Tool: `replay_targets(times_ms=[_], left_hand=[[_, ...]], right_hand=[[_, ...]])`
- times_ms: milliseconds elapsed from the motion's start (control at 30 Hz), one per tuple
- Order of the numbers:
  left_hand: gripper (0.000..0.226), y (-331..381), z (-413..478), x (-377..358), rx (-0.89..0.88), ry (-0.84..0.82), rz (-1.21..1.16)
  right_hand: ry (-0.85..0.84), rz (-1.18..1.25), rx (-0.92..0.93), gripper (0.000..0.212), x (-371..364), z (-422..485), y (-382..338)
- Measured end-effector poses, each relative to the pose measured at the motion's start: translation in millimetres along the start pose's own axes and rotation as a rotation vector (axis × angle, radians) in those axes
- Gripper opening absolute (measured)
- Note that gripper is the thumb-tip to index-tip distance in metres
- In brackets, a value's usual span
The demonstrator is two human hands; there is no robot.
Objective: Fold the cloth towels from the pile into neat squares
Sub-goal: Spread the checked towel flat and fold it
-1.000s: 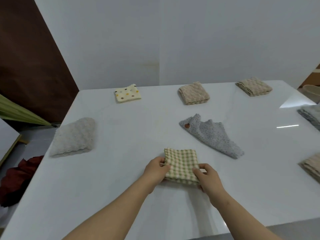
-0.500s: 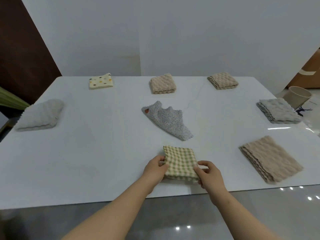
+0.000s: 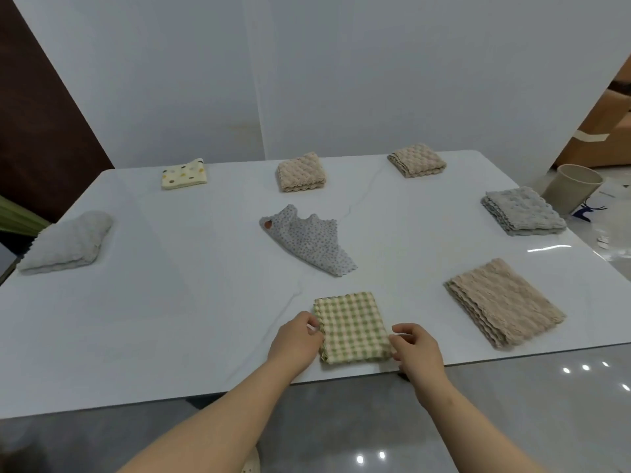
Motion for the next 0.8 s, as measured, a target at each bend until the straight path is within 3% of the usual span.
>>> replay_targets(times_ms=[333, 800], left_hand=[[0.028, 8, 17, 31, -0.152, 0.065, 0.464], [0.033, -4, 112, 101, -0.255, 0.102, 0.650]], right_hand=[[-0.110, -0.254, 0.181, 0.011, -37, 10, -38], [-0.162, -0.649, 0.281, 0.026, -147, 79, -79]])
Point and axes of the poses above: each hand's wrist, its own z-axis towards the middle knuckle, its own x-axis out of the back of the hand, y = z × x, the point moved 8 cm from there along z, towards the middle knuckle, and after that the axes turned 14 degrees about z, right-handed, at the moved point
